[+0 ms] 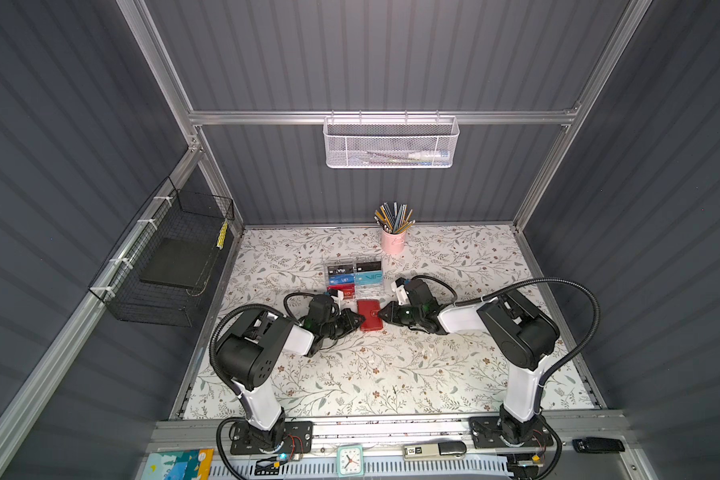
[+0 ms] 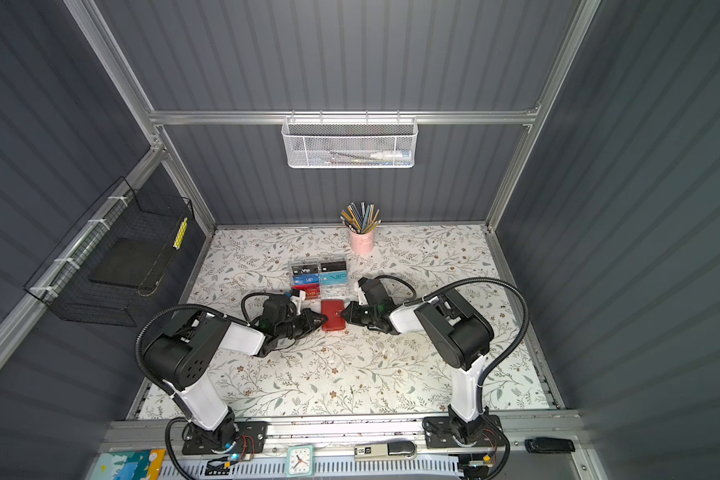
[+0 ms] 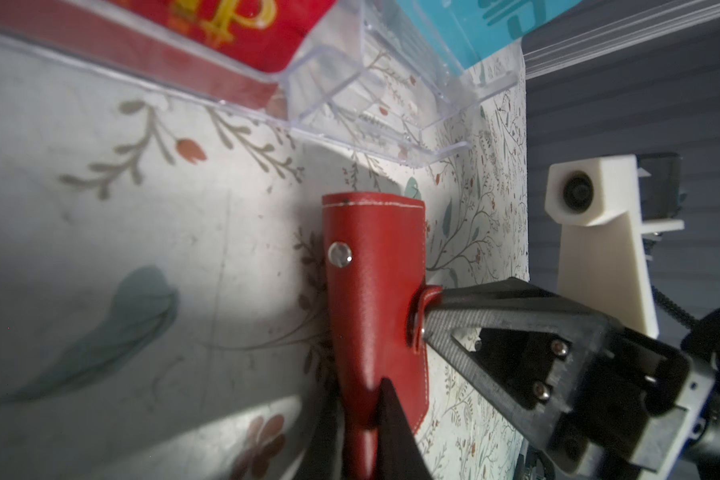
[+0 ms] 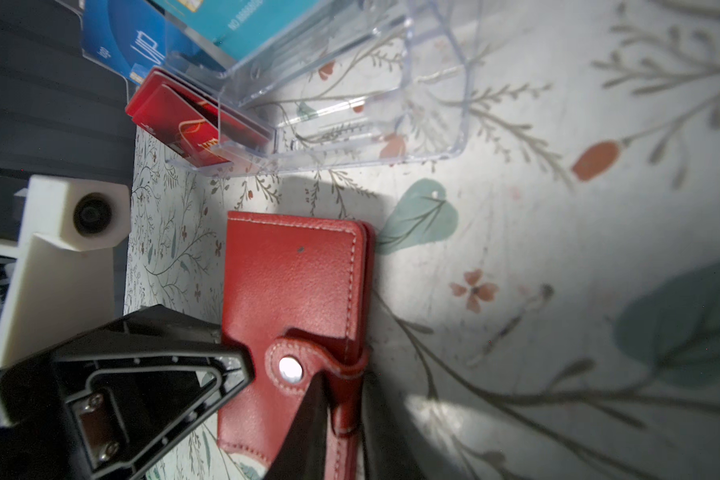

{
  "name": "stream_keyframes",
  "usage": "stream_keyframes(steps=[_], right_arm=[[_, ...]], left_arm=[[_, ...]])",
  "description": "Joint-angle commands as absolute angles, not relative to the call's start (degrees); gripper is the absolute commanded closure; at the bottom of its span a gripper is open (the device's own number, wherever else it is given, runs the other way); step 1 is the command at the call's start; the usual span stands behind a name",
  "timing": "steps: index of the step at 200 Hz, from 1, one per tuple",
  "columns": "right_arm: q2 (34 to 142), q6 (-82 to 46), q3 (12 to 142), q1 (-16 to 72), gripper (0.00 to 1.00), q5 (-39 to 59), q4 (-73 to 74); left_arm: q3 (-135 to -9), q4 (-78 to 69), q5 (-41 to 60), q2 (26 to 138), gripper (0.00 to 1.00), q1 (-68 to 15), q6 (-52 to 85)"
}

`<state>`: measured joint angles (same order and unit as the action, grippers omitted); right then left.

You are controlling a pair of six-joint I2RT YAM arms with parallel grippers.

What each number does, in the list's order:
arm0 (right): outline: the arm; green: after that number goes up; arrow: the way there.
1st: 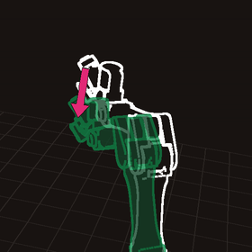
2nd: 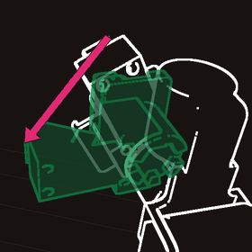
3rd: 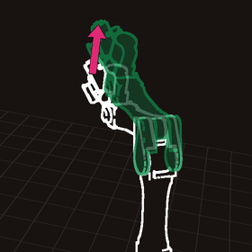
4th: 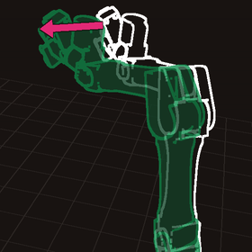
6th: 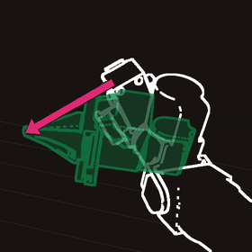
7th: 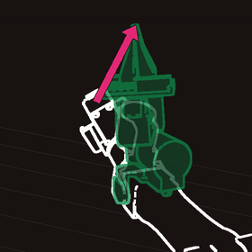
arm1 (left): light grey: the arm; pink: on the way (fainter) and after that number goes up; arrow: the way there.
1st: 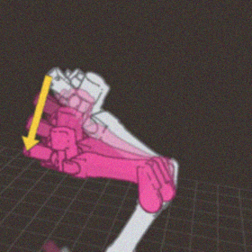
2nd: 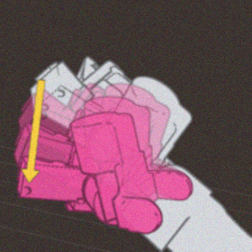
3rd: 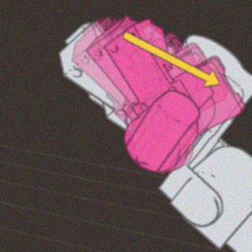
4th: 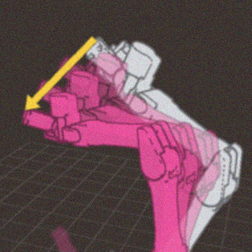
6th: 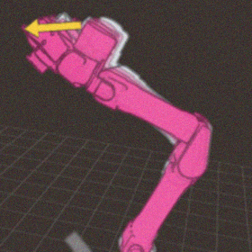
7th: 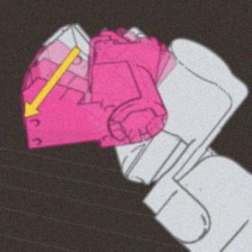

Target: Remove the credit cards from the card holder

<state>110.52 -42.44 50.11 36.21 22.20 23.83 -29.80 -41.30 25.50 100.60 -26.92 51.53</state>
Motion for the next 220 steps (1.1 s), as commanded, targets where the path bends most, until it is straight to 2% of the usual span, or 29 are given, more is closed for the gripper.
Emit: stream_keyframes(steps=[1, 37, 50, 62, 75, 98, 126, 220], right_arm=[[110.07, -41.63, 49.77, 37.29, 0.78, 21.93, 18.60], [108.35, -40.44, 50.14, 37.19, 0.73, 20.86, 16.39], [106.90, -39.94, 49.81, 37.25, 0.68, 20.11, 15.59], [105.14, -39.33, 49.67, 37.19, 0.62, 19.86, 14.35], [102.97, -38.65, 49.44, 37.22, 0.60, 17.40, 12.72], [98.76, -37.82, 49.09, 37.18, 0.59, 15.16, 9.92], [95.71, -37.18, 50.60, 37.69, 0.53, 13.56, 5.63], [100.12, -39.01, 56.36, 40.93, 0.53, 12.58, 2.00]], left_arm=[[-29.58, -43.15, 26.70, 99.43, 0.90, -29.16, 51.14], [-29.33, -42.27, 25.74, 96.78, 0.95, -29.97, 51.14], [-29.77, -38.76, 24.47, 95.21, 1.00, -30.17, 49.78], [-30.33, -34.76, 22.60, 93.32, 1.00, -30.74, 48.25], [-31.82, -27.11, 19.39, 90.82, 1.00, -31.85, 45.87], [-36.05, -13.80, 8.04, 86.78, 1.00, -35.27, 41.20], [-38.27, -8.16, -0.26, 84.62, 1.00, -38.35, 40.21], [-39.59, -7.91, -5.73, 84.80, 1.00, -42.03, 41.08]])
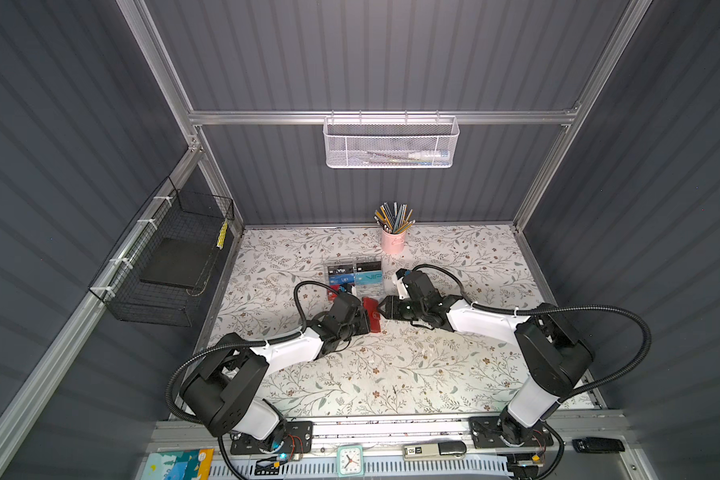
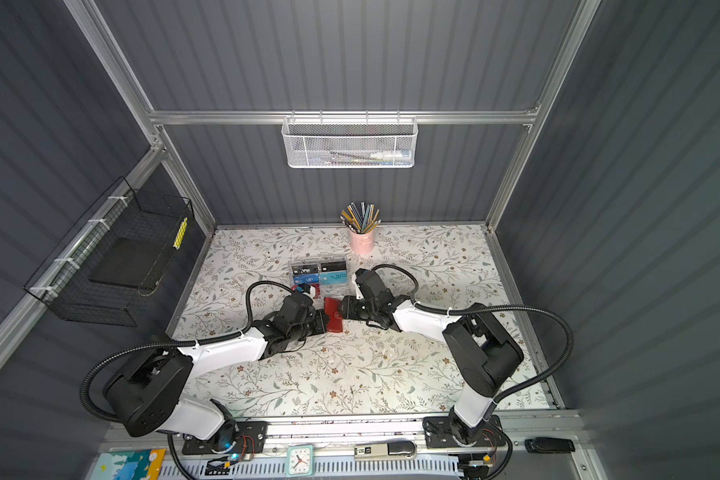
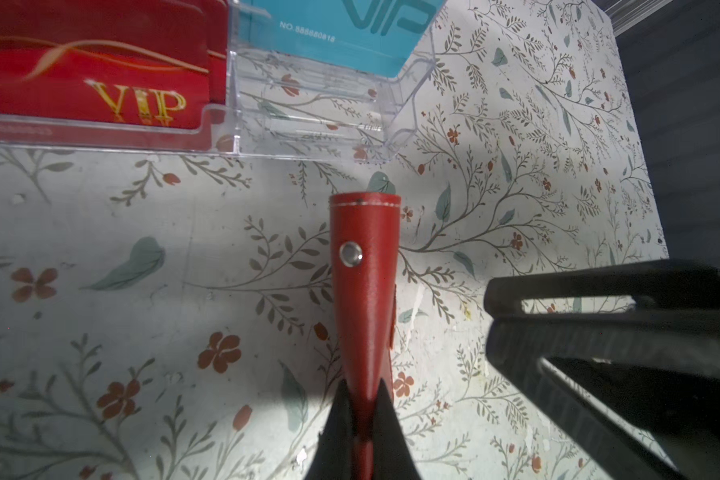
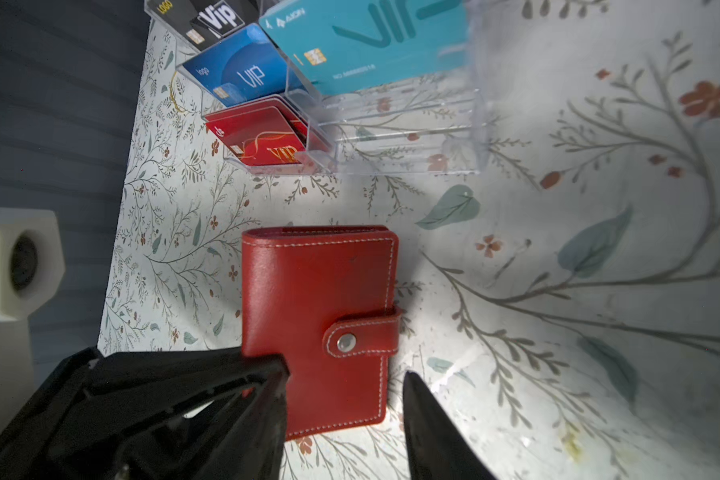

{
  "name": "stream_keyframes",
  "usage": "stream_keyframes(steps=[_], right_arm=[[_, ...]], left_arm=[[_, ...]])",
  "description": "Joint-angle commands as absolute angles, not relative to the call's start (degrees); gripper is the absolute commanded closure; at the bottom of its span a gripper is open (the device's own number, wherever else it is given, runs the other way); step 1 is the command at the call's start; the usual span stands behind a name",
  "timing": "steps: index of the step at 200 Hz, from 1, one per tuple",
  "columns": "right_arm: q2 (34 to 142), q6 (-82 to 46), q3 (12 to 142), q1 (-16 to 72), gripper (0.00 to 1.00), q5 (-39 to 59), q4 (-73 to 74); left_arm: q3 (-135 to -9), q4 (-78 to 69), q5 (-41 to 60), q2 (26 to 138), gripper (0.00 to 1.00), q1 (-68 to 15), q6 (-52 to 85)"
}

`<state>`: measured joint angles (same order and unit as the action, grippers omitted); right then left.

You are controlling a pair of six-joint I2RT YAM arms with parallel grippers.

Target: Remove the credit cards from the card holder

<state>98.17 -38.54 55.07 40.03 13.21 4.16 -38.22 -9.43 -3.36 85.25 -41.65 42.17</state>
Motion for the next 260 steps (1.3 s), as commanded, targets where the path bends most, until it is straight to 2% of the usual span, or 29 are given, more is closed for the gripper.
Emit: stream_keyframes(steps=[1, 113, 260], right_arm=[[100.16, -39.02, 56.39, 40.94, 0.53, 12.57, 1.96], [104.24, -40.28, 59.60, 42.47, 0.54, 10.68, 1.13], [105.21, -39.40, 59.70, 43.42, 0.74, 3.90, -4.34]], left_arm=[[-39.62, -7.91, -5.68, 84.81, 1.00, -42.07, 41.06], [-38.59, -10.37, -5.20, 84.55, 1.00, -43.49, 43.24], [-37.62, -10.81, -6.72, 81.73, 1.00, -43.95, 44.03]])
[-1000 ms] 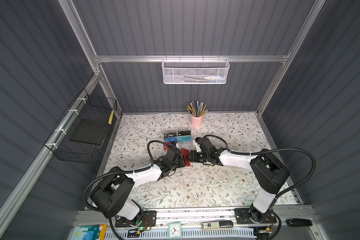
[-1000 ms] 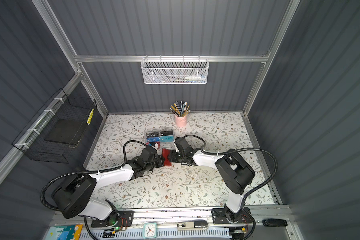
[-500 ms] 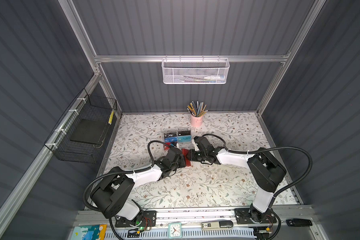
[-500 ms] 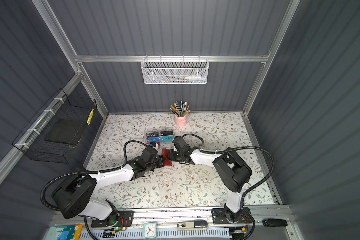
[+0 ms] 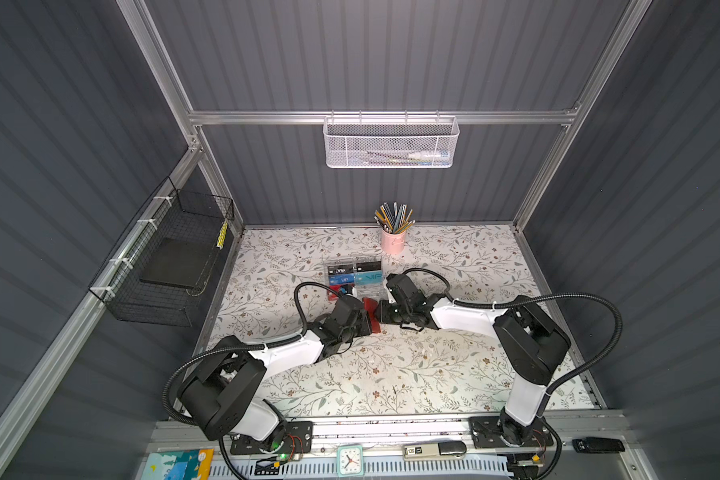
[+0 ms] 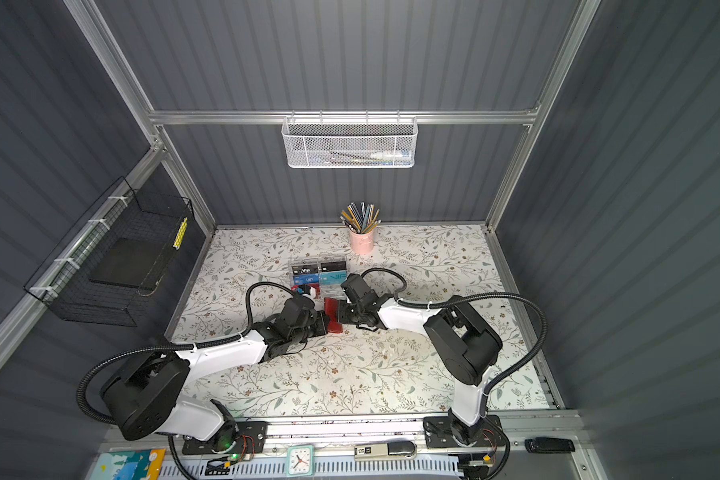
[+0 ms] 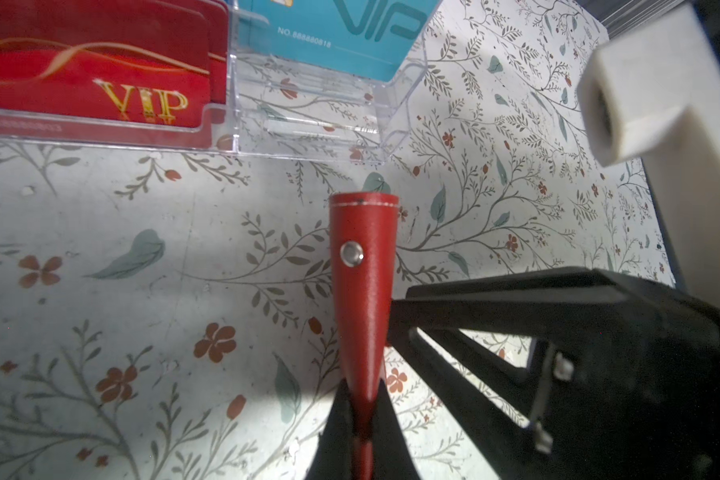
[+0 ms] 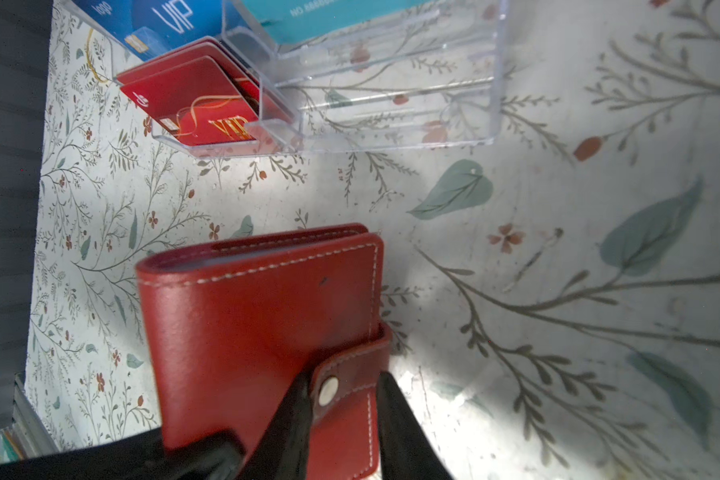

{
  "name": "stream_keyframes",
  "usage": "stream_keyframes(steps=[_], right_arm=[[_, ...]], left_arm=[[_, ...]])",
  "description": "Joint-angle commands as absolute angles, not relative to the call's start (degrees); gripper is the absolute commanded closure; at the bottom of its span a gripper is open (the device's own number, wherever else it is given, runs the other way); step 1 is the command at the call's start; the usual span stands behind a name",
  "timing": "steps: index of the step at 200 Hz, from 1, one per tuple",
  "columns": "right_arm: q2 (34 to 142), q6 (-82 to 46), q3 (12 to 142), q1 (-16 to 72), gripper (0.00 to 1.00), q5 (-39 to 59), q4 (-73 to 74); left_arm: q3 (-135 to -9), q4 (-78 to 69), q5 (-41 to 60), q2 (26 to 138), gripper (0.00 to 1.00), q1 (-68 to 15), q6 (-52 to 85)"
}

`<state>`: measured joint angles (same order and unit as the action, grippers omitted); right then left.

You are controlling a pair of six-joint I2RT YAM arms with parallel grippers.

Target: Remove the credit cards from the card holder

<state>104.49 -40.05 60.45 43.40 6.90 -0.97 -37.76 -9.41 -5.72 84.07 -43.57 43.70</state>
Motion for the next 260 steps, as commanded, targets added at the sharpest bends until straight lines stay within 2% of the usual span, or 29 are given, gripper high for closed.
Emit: stream_keyframes(steps=[1, 78, 181, 260], right_arm=[[105.21, -39.39, 59.69, 43.42, 0.74, 3.93, -4.41], [105.32, -39.55, 59.24, 43.42, 1.00, 5.06, -3.77], [101.68, -38.33, 56.20, 42.33, 1.00, 6.15, -3.38], [95.87, -37.25, 49.06, 40.44, 1.00, 7.03, -1.58]], left_arm=[[-37.62, -10.81, -6.70, 81.73, 1.00, -43.95, 44.03], [-36.92, -11.21, -7.09, 81.01, 1.00, -44.03, 44.57], [-34.81, -10.38, -8.51, 78.93, 1.00, -44.03, 44.89], [-33.45, -13.65, -4.39, 80.50, 1.00, -44.03, 46.01]])
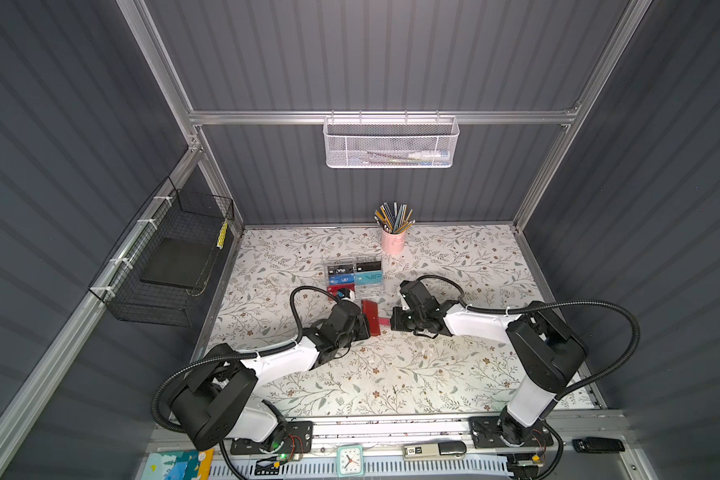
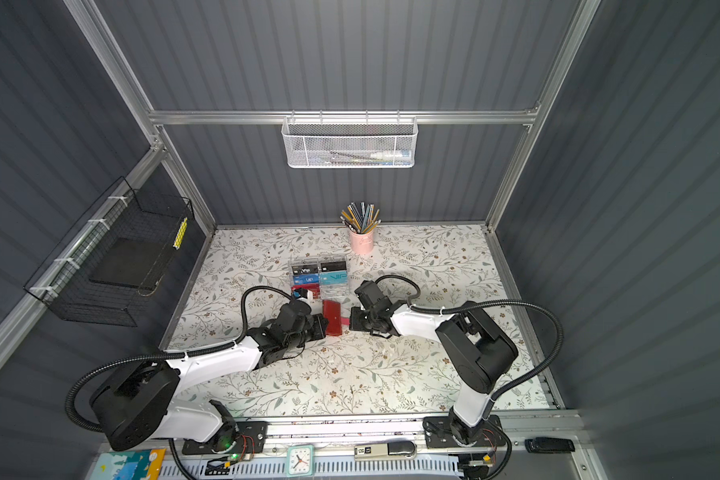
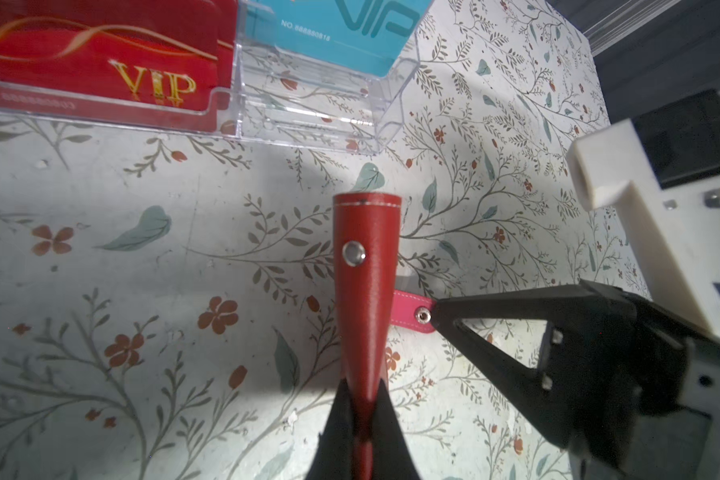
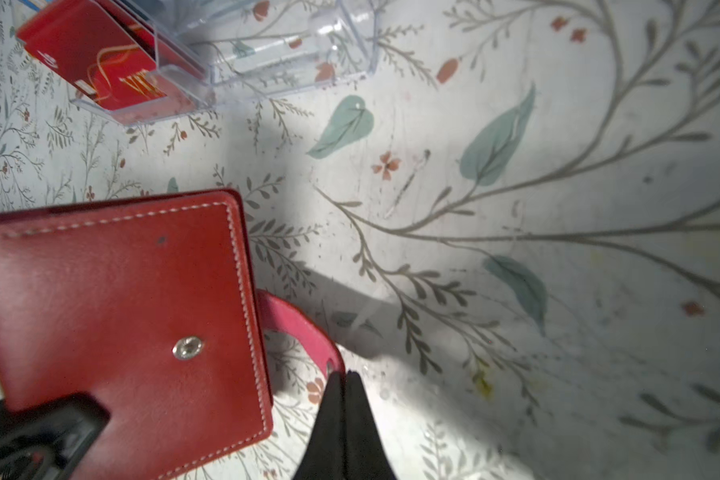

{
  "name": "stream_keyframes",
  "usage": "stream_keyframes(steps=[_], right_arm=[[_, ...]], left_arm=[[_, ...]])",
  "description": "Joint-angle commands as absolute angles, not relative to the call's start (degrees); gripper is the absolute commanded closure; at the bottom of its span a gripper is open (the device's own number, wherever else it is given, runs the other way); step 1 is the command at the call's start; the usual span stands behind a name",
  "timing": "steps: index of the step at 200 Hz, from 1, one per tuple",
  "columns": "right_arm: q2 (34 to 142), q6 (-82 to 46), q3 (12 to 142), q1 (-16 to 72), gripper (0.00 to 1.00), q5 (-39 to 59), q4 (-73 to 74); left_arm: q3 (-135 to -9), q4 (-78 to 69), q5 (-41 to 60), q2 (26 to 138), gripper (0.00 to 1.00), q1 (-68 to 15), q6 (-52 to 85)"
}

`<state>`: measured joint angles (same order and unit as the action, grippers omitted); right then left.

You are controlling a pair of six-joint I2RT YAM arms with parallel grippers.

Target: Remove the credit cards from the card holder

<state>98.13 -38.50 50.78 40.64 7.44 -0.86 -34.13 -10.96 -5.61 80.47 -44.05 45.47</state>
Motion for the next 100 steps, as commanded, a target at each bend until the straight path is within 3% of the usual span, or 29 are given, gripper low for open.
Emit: stream_keyframes(steps=[1, 100], right_arm=[[95.75, -37.22, 48.97, 40.44, 1.00, 7.03, -1.53], [87.75, -35.47, 42.32, 39.82, 1.00, 5.33, -1.56]], left_arm=[[-33.47, -13.64, -4.26, 80.50, 1.00, -44.03, 45.99], [-29.99, -19.91, -5.78, 85.33, 1.00, -47.87, 48.96]])
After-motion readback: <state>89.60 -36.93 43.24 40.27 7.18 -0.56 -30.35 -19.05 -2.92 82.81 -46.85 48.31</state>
